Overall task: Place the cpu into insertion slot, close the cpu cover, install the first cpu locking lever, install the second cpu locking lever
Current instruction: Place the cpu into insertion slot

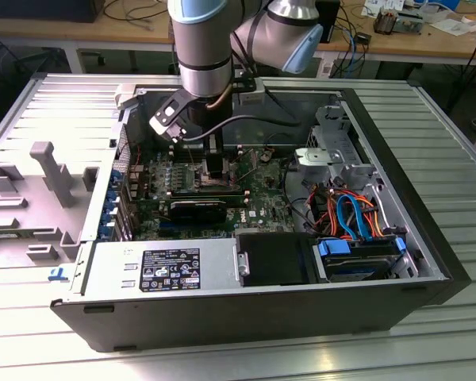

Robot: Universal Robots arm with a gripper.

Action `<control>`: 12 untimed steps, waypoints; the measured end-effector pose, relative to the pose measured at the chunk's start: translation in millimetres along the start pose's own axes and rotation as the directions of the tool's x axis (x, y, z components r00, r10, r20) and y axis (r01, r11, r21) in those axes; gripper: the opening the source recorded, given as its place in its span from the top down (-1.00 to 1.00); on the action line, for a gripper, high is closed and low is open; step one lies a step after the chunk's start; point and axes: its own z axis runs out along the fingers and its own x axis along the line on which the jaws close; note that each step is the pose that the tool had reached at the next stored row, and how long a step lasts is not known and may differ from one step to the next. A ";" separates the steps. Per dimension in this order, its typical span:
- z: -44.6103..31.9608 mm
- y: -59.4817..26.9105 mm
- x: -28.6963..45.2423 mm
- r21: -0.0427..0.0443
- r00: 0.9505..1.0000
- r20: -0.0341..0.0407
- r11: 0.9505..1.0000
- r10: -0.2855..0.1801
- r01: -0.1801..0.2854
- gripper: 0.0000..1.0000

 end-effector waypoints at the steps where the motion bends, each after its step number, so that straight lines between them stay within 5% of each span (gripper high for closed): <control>1: 0.7 -0.5 1.8 0.000 1.000 0.009 1.000 -0.005 0.005 -0.08; 5: 4.6 -2.9 8.0 0.001 0.999 0.034 1.000 -0.020 0.020 -0.08; 12: 13.6 -4.9 9.3 0.001 0.999 0.036 1.000 -0.026 0.026 -0.08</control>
